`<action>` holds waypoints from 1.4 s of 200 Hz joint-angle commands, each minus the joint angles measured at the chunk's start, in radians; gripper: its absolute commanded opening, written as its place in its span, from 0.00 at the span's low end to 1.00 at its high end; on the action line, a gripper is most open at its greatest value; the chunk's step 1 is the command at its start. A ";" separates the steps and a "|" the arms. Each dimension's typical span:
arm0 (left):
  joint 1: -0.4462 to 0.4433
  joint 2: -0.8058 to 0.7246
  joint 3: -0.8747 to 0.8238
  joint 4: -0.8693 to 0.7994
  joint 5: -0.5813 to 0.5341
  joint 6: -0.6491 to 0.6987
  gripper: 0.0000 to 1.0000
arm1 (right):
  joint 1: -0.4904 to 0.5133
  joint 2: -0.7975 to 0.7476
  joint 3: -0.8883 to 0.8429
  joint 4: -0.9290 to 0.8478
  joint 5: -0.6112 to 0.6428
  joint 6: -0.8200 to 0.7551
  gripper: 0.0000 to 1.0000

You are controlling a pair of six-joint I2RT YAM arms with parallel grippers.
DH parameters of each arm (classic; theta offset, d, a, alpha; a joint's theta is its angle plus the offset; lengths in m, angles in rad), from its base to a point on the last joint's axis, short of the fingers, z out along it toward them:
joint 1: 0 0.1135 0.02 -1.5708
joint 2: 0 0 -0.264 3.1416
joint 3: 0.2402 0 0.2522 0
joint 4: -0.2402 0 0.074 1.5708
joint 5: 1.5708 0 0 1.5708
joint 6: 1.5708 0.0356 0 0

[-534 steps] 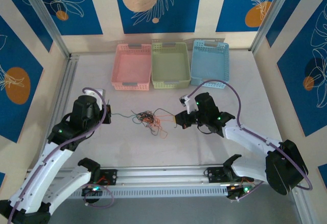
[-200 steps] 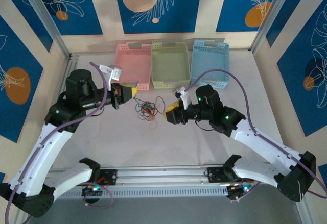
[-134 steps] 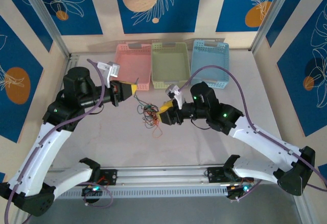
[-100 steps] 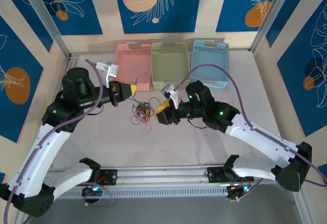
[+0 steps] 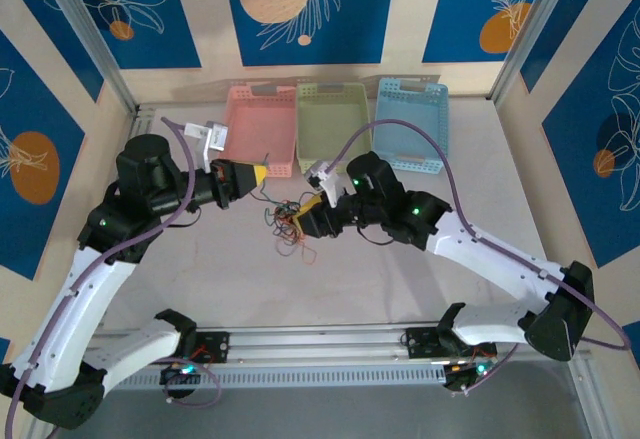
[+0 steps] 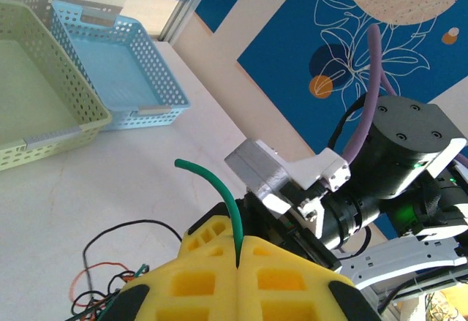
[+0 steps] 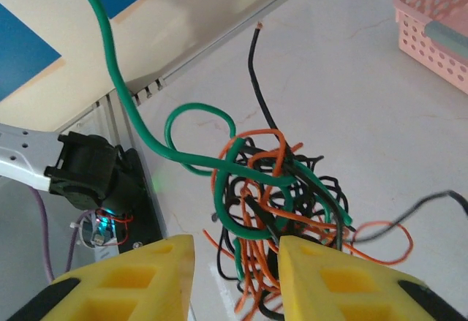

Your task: Untangle the cables

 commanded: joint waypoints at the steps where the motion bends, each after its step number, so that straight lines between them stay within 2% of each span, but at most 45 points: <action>1: -0.012 0.004 0.032 0.026 0.013 -0.021 0.00 | 0.008 0.025 0.042 -0.023 0.041 -0.031 0.32; 50: -0.021 0.003 0.037 0.017 -0.010 -0.037 0.00 | 0.035 0.046 0.042 -0.007 0.106 -0.083 0.31; 81: -0.022 -0.001 0.040 -0.019 -0.069 -0.043 0.00 | 0.062 0.043 0.033 0.007 0.169 -0.123 0.37; 97: -0.023 0.000 0.037 -0.029 -0.091 -0.055 0.00 | 0.073 0.029 0.018 0.031 0.189 -0.137 0.46; 114: -0.023 0.000 0.029 -0.018 -0.092 -0.076 0.00 | 0.079 0.019 0.004 0.053 0.212 -0.150 0.48; 183: -0.028 0.009 0.011 0.031 -0.073 -0.125 0.00 | 0.082 0.025 -0.027 0.117 0.299 -0.202 0.37; 256: -0.042 0.015 -0.007 0.065 -0.065 -0.154 0.00 | 0.084 0.046 -0.063 0.175 0.344 -0.254 0.34; 280: -0.044 0.019 -0.011 0.071 -0.065 -0.159 0.00 | 0.085 0.048 -0.070 0.192 0.344 -0.270 0.26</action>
